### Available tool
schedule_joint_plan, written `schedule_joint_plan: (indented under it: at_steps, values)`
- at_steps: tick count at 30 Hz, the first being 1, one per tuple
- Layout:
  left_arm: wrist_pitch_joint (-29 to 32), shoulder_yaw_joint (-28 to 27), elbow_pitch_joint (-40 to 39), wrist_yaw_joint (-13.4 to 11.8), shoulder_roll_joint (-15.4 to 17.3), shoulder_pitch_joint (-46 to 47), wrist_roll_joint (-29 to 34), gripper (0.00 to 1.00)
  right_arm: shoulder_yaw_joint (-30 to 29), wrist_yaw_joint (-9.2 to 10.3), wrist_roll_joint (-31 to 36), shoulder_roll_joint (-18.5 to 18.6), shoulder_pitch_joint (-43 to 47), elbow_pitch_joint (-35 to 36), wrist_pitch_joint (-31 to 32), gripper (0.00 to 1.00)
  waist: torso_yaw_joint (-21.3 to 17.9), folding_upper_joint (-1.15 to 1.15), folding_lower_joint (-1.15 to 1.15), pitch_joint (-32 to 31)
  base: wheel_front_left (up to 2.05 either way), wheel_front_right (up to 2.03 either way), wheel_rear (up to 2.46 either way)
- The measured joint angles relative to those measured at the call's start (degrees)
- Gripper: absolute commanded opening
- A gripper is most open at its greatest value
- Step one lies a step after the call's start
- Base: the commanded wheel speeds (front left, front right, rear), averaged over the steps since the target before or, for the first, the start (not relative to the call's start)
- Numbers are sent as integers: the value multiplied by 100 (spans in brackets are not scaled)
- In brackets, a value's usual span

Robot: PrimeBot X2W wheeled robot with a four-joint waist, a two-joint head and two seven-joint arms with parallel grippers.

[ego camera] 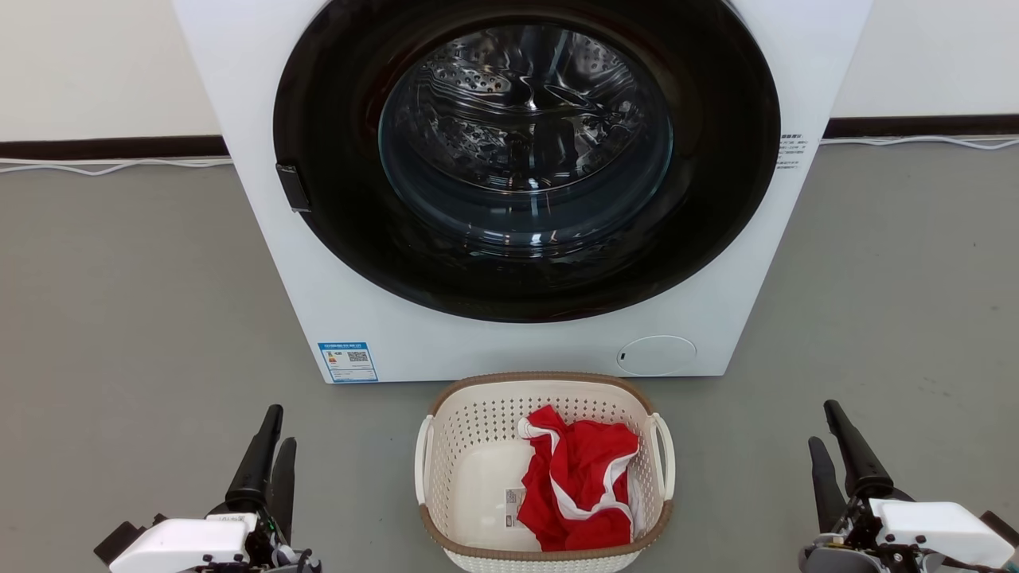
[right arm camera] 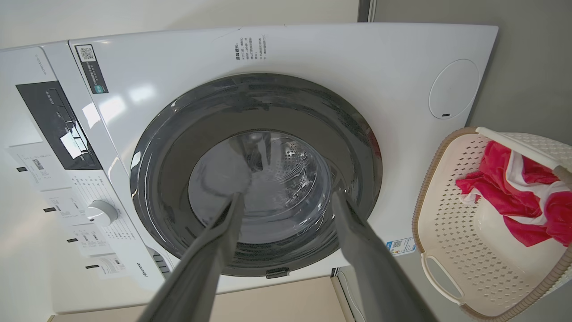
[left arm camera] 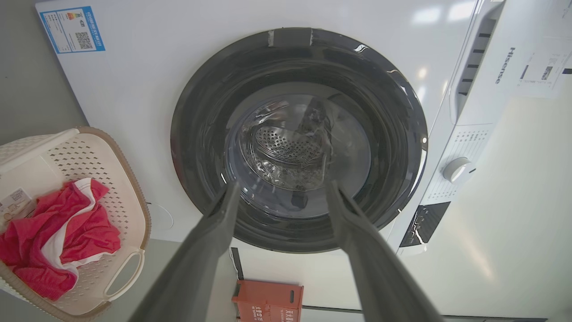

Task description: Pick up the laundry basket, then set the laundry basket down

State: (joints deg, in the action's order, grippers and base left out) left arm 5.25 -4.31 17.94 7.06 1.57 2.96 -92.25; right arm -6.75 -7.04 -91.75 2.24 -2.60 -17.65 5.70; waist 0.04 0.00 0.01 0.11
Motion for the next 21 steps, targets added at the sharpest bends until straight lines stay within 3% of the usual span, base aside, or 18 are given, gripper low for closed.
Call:
schedule_joint_plan:
  at_steps: [12,21]
  values:
    - [-182,107,-122,0,4,-24,8,100,192,0,179,1,7,78,-213,100,2,0,0,2,0,0,0]
    - [-335,183,-136,0,7,-127,370,100,293,0,713,3,18,87,-330,100,-1,0,0,-3,0,0,0]
